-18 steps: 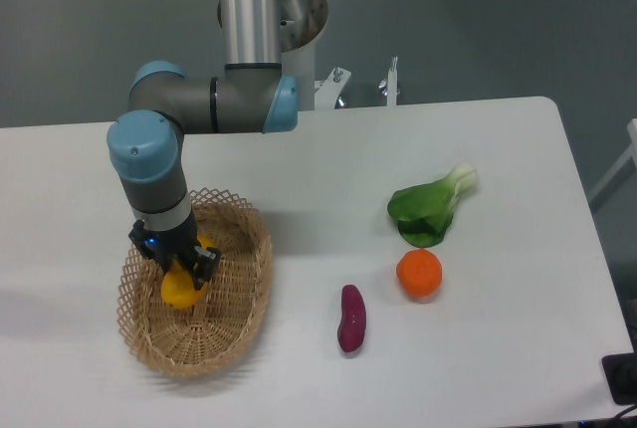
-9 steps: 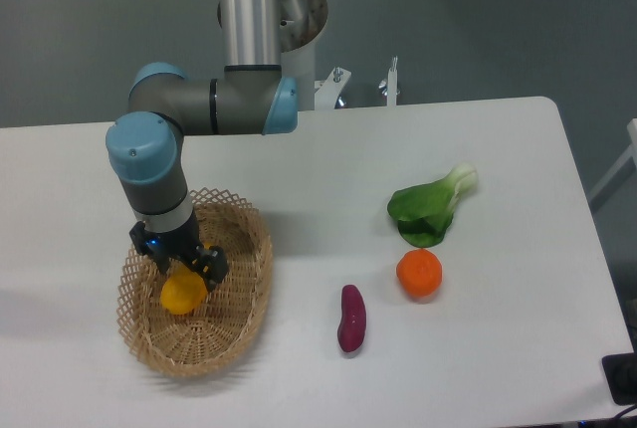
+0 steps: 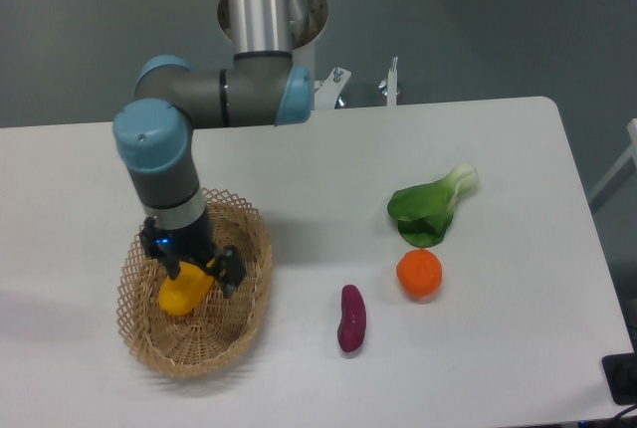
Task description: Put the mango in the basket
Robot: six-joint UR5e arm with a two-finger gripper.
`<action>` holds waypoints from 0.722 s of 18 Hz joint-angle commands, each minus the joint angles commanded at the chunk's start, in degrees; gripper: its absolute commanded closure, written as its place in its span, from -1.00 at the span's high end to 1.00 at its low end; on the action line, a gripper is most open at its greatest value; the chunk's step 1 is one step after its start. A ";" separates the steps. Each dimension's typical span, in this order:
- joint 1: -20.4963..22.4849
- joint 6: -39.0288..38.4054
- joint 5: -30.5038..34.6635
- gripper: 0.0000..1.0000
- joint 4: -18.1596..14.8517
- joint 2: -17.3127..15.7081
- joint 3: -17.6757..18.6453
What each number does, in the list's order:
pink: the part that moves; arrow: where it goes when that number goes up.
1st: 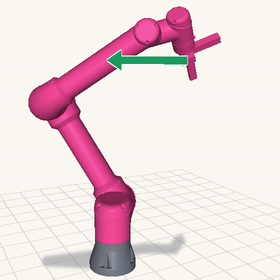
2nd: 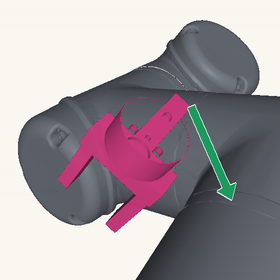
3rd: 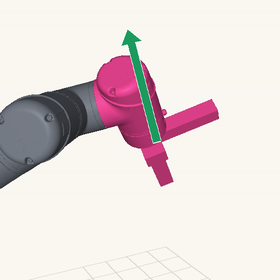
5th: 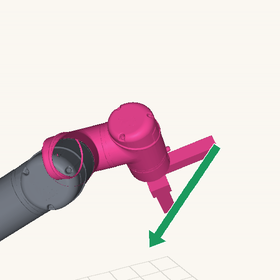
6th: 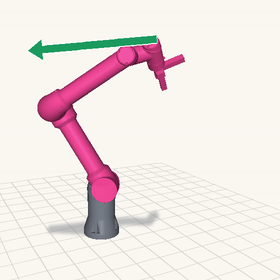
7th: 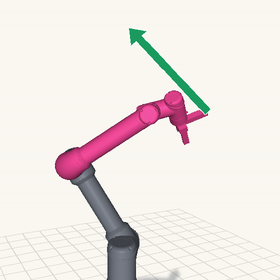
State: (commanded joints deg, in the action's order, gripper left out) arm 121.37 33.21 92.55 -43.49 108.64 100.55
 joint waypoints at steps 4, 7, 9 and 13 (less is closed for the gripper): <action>3.96 5.71 -0.26 1.00 -3.61 -1.58 -0.35; 6.51 9.93 -0.44 1.00 -6.95 -2.63 -0.62; 8.44 12.83 -0.61 1.00 -8.62 -3.08 -0.79; 10.64 16.18 -0.88 1.00 -11.17 -3.78 -1.14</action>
State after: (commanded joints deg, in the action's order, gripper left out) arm 132.01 49.39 91.67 -54.67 104.85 99.40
